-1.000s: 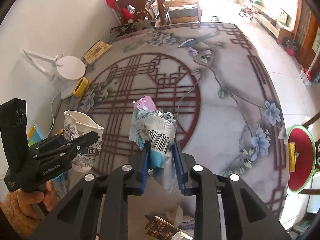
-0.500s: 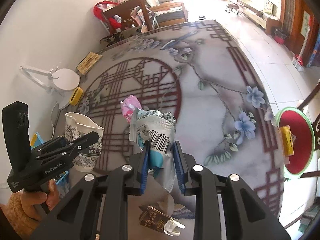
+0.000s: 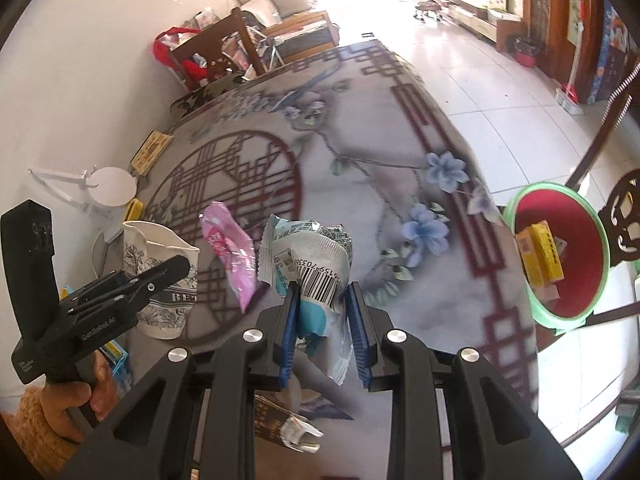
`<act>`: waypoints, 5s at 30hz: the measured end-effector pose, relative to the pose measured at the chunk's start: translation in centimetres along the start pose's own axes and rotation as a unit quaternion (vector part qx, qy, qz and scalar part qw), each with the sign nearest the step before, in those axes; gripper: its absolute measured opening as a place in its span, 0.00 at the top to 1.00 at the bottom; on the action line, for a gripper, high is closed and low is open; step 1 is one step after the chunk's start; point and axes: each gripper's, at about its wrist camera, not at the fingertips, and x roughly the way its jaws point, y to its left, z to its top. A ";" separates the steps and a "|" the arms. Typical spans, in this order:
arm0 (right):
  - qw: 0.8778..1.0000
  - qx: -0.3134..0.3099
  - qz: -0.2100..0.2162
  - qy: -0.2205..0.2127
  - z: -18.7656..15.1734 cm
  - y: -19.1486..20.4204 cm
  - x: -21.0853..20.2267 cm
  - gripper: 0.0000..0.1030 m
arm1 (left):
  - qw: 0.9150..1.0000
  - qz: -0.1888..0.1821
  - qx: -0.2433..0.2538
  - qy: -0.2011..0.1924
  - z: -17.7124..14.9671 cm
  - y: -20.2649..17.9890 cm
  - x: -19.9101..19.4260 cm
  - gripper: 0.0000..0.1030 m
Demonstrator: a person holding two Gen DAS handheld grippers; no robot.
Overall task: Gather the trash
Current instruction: 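Lift the paper cup and wrapper and carry them toward the red bucket, then open both tools over the red bucket to drop the cup and wrapper, then swing both open tools back over the trash on the rug, then grasp the pink snack bag with the left tool while the right tool grasps the brown cigarette pack, then lift the pink bag and cigarette pack and carry them toward the red bucket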
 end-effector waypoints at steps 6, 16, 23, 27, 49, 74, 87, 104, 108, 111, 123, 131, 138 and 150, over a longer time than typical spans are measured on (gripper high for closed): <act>1.000 0.014 -0.001 0.001 -0.3 -3.1 -0.7 0.75 | 1.000 0.001 0.002 0.004 0.1 -2.5 1.3 0.58; 0.999 0.039 0.002 0.006 -0.3 -8.6 -1.3 0.75 | 1.000 0.012 0.005 0.012 0.5 -6.2 3.1 0.58; 0.999 0.041 0.002 0.015 0.2 -11.6 -1.3 0.75 | 0.999 0.026 -0.015 0.012 0.7 -7.0 3.7 0.58; 0.999 0.041 0.003 0.021 0.4 -13.3 -1.3 0.75 | 0.999 0.031 -0.018 0.011 1.0 -7.9 4.0 0.58; 0.990 0.137 -0.043 -0.003 1.3 -26.7 -4.7 0.74 | 0.995 -0.044 0.071 0.052 6.9 -22.3 13.5 0.58; 0.973 0.216 -0.082 -0.022 1.4 -32.7 -5.9 0.46 | 0.988 -0.097 0.106 0.053 9.8 -28.0 16.5 0.17; 0.994 0.103 -0.040 0.009 2.1 -19.6 -2.7 0.41 | 1.000 0.005 0.002 -0.026 6.3 -12.0 4.9 0.17; 0.908 -0.348 -0.009 0.235 -9.2 9.3 9.9 0.20 | 0.992 0.054 -0.112 -0.029 0.8 6.1 -0.6 0.17; 0.872 -0.406 -0.037 0.269 -11.8 11.2 12.1 0.23 | 0.990 0.043 -0.132 -0.008 0.0 8.2 0.5 0.17; 0.862 -0.419 -0.033 0.283 -13.1 12.0 12.8 0.40 | 0.989 0.032 -0.144 0.006 -0.4 9.0 1.5 0.17; 0.952 -0.237 -0.013 0.193 -7.7 9.2 9.2 0.55 | 0.987 0.018 -0.149 0.049 1.3 8.6 8.5 0.17; 0.987 -0.138 0.003 0.087 -3.7 7.6 4.6 0.55 | 0.988 0.022 -0.132 0.072 1.3 7.8 11.3 0.33; 0.990 -0.126 0.002 0.069 -2.0 7.3 4.3 0.55 | 0.988 0.018 -0.137 0.072 0.9 8.9 10.5 0.76; 0.993 -0.115 0.006 0.032 -0.2 8.0 3.3 0.55 | 0.994 0.057 -0.080 -0.050 2.1 7.5 1.0 0.82</act>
